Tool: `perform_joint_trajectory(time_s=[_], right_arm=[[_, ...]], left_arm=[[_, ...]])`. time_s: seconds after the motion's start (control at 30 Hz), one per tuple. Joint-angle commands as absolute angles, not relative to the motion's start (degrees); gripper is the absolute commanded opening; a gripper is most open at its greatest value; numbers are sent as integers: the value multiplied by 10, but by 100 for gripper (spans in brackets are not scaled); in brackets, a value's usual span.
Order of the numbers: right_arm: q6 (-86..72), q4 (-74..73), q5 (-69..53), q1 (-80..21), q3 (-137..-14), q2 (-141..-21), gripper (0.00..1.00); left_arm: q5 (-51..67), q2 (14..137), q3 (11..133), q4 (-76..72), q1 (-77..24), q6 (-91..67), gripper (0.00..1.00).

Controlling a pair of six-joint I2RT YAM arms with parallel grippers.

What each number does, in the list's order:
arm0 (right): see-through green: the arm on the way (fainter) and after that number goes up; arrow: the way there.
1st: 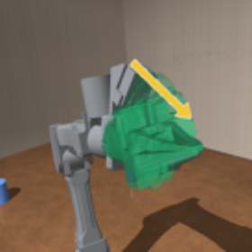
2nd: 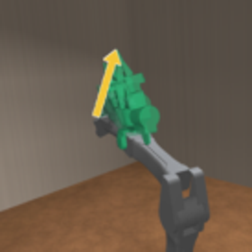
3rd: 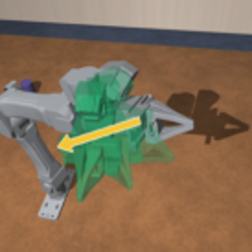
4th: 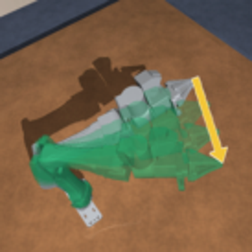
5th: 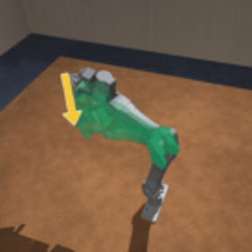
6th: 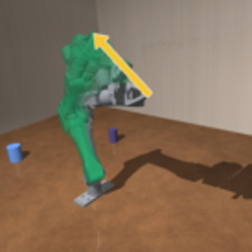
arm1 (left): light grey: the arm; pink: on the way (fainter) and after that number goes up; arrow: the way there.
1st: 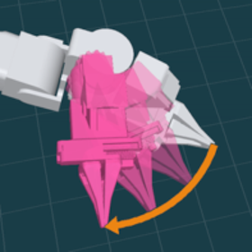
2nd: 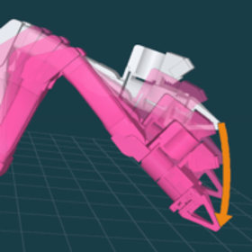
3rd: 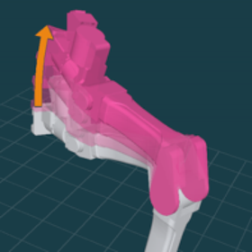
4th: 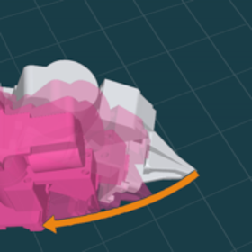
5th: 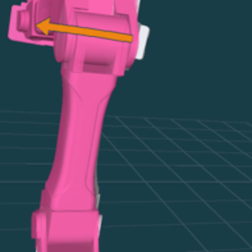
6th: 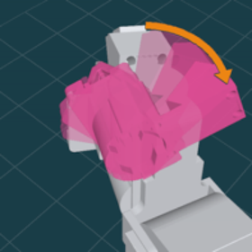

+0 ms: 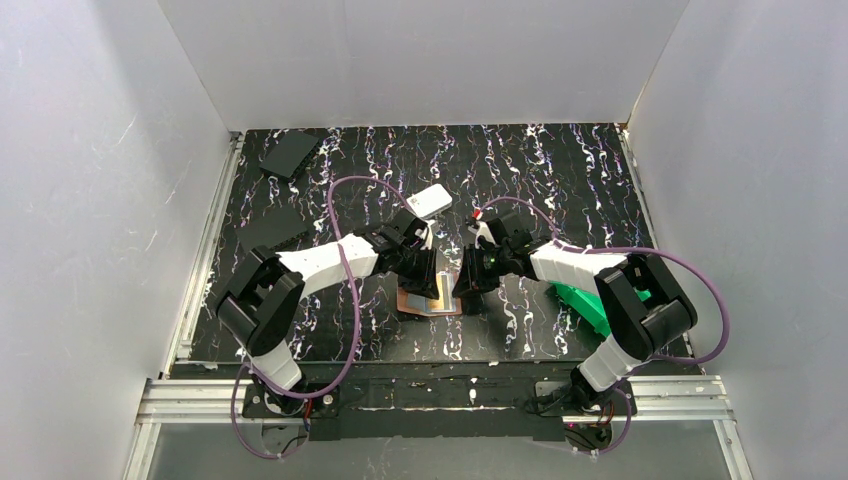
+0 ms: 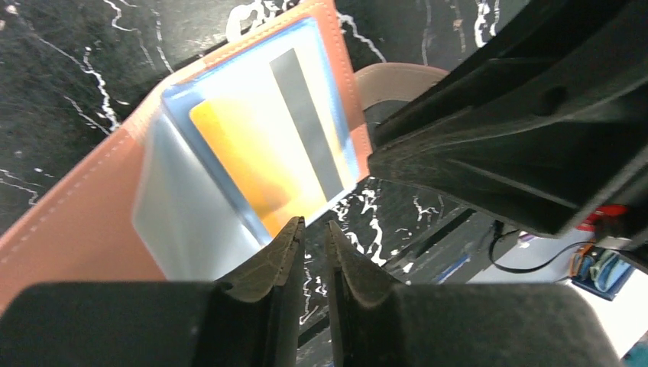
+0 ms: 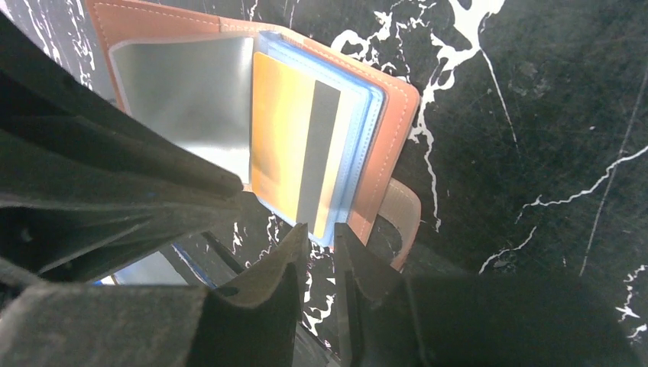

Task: Put the credit cards into the card holder
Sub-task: Insert the credit card into the card holder, then turn over the card slot in the card holder.

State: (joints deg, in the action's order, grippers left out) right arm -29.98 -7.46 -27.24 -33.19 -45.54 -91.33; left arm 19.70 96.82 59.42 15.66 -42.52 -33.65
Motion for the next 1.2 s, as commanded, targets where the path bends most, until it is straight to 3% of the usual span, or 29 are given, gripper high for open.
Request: perform_joint_trajectory(time_s=[0.0, 1.17], right_arm=[[-313, -44, -282, -335, -467, -906, 27], [-372, 51, -340, -336, -447, -940, 37]], left_arm=[[177, 966, 603, 170, -417, -319, 14], [183, 1012, 555, 132, -400, -318, 0]])
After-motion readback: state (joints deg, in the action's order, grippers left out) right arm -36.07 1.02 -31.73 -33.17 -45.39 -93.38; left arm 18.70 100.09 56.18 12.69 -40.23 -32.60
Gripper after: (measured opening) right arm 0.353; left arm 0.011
